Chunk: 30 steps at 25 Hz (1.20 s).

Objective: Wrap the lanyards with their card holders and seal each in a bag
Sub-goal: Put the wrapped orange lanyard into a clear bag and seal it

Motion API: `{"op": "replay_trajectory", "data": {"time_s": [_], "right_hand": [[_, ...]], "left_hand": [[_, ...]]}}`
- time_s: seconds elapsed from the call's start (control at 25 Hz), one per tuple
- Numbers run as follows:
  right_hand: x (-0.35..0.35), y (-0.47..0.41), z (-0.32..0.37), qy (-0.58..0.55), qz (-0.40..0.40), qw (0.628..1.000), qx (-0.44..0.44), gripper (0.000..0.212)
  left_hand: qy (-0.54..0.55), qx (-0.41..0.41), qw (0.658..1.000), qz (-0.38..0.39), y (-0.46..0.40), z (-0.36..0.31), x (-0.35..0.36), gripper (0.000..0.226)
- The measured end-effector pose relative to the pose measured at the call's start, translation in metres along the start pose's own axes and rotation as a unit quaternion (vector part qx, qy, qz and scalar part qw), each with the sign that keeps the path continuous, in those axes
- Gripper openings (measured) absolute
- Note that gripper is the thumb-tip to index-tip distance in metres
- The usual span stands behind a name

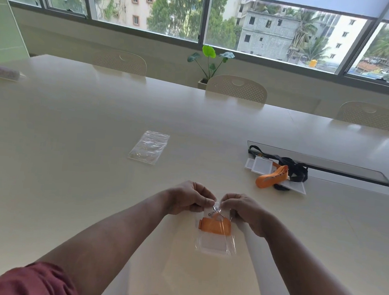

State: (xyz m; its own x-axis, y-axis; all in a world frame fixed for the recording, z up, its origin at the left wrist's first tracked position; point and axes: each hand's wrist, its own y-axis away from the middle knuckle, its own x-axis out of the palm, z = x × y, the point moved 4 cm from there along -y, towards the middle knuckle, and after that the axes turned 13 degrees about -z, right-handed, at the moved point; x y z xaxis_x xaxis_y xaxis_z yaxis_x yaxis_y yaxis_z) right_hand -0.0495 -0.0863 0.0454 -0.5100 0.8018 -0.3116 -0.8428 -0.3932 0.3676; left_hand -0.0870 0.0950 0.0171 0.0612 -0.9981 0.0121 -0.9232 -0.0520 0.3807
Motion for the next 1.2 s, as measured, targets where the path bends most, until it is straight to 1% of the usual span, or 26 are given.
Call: {"op": "replay_trajectory", "data": {"time_s": [0.12, 0.32, 0.44, 0.6, 0.72, 0.8, 0.88, 0.96, 1.2], "right_hand": [[-0.002, 0.000, -0.001, -0.011, 0.026, 1.000, -0.008, 0.018], [-0.005, -0.005, -0.006, -0.011, -0.012, 1.000, -0.002, 0.020], [-0.006, -0.005, -0.008, -0.030, -0.023, 0.999, 0.001, 0.019], [-0.006, -0.003, -0.007, -0.022, -0.024, 0.999, -0.004, 0.016], [-0.006, -0.001, -0.007, -0.014, -0.037, 0.999, -0.012, 0.014], [-0.006, 0.001, -0.006, -0.017, -0.045, 0.999, -0.017, 0.013], [-0.005, 0.003, -0.006, -0.006, -0.052, 0.998, -0.022, 0.014], [-0.004, 0.004, -0.005, 0.005, -0.054, 0.998, -0.023, 0.015], [0.000, 0.006, -0.003, 0.014, -0.044, 0.999, -0.015, 0.021]], "left_hand": [[-0.001, -0.004, 1.000, -0.002, -0.001, 0.000, 0.000, 0.014], [0.018, -0.010, 1.000, -0.007, -0.001, 0.001, -0.002, 0.016], [0.015, -0.015, 1.000, 0.003, -0.001, -0.001, -0.001, 0.017], [-0.028, -0.017, 0.999, 0.041, 0.002, -0.003, 0.004, 0.014], [-0.059, -0.018, 0.997, 0.046, 0.001, -0.004, 0.005, 0.013], [-0.073, -0.016, 0.996, 0.052, 0.003, -0.006, 0.007, 0.019], [-0.105, -0.009, 0.994, 0.037, 0.003, -0.008, 0.010, 0.022], [-0.133, -0.001, 0.991, 0.001, 0.001, -0.007, 0.011, 0.017], [-0.146, 0.039, 0.987, -0.046, 0.003, -0.003, 0.011, 0.017]]}}
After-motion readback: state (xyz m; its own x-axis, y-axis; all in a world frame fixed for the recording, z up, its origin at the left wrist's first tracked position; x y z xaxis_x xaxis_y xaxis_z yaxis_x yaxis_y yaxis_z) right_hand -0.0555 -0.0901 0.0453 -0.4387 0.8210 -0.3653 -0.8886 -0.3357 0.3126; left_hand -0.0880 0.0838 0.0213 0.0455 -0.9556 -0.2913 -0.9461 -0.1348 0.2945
